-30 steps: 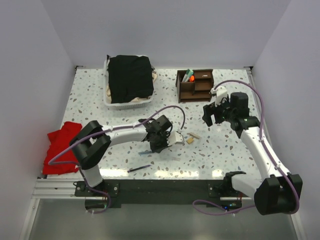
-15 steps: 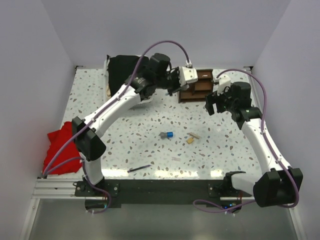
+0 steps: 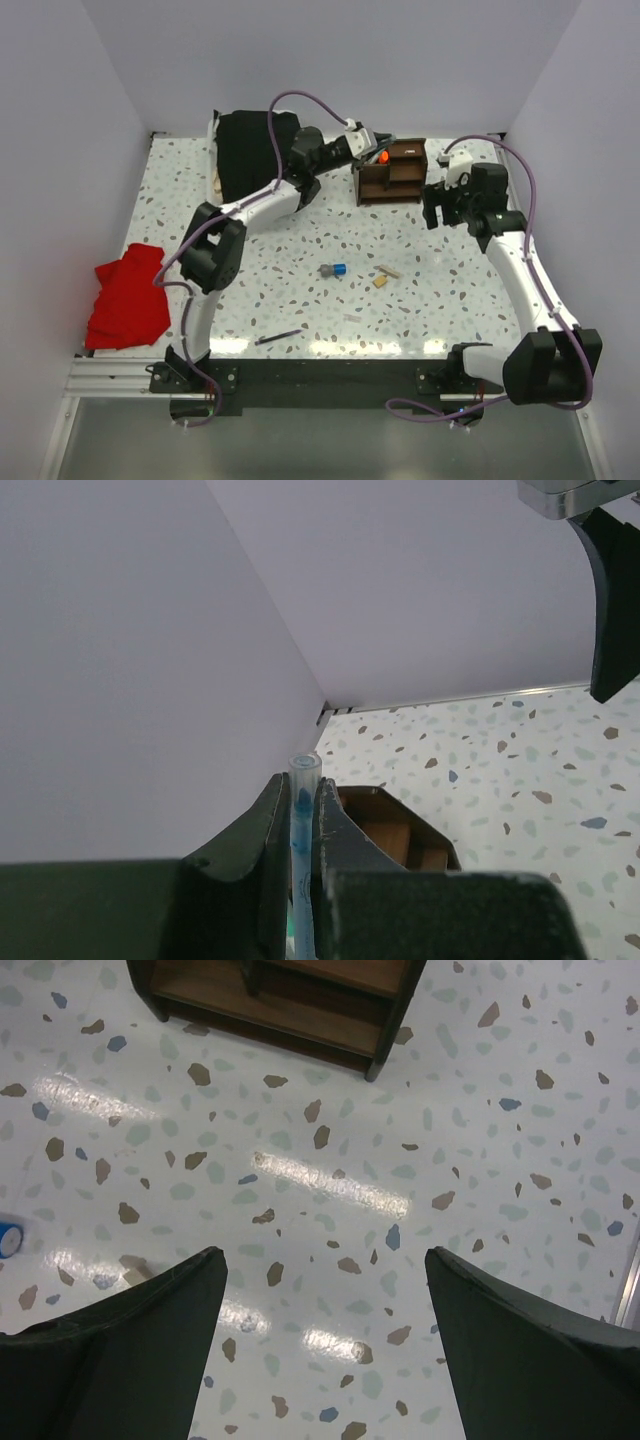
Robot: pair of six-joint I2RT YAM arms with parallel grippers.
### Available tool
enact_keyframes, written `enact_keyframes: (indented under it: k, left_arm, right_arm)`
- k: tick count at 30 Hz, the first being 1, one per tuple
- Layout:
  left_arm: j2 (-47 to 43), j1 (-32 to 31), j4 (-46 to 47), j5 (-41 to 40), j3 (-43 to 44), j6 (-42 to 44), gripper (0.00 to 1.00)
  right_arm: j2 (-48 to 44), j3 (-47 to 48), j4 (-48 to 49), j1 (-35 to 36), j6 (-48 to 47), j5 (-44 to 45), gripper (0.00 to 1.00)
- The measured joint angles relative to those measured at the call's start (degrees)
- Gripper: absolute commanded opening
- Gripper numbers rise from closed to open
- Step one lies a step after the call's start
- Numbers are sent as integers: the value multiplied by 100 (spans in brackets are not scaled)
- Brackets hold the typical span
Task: Sort the stationery into containers
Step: Place the pen in the storage box.
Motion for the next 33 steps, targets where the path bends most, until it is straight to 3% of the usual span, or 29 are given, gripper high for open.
enact_keyframes:
  k: [9,33]
  left_arm:
    - [1493,2,748,-273,1716,-380,0]
    - [2024,114,1161,-1080,1792,-1084,0]
  right_arm:
    - [153,85,-94,-28,37,26,85]
    - [153,35,-251,-52,92,39,85]
